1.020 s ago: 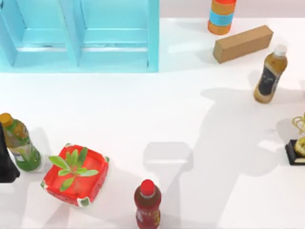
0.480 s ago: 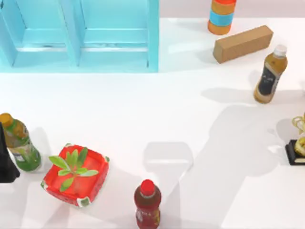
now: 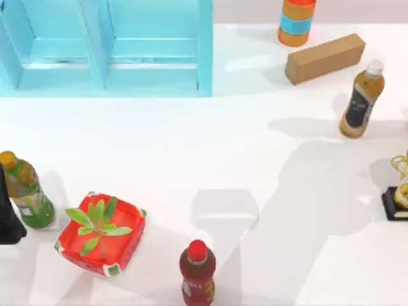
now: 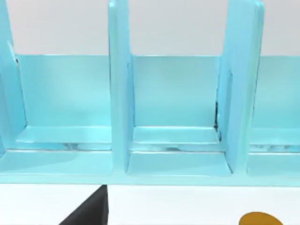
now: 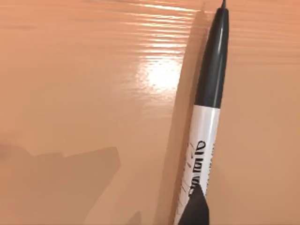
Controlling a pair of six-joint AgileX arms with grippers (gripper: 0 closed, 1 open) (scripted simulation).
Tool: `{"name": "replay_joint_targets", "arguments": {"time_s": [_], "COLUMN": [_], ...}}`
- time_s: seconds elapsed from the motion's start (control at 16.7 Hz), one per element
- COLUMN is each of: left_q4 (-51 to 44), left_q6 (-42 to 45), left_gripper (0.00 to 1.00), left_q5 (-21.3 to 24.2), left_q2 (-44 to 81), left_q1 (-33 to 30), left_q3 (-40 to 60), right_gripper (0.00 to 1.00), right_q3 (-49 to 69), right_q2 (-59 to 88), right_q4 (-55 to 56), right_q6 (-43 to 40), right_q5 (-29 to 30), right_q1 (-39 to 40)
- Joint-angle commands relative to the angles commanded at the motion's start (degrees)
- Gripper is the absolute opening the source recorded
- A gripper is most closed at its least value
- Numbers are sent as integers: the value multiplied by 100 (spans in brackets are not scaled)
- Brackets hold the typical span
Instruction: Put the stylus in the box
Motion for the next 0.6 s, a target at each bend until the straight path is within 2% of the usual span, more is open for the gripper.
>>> {"name": "replay_joint_targets", "arguments": {"time_s": [0.24,0.6], "left_q4": [0,0], "left_q6": [0,0], "left_gripper": [100,100], "left_q5": [0,0], "left_q2": [0,0], "left_q1": [0,0], "left_q3": [0,0], "right_gripper": [98,100], "right_q3": [0,0], "right_q2": [0,0], "right_q4": [0,0], "right_q6": [0,0], "right_q5": [0,0], "right_q1": [0,0]}}
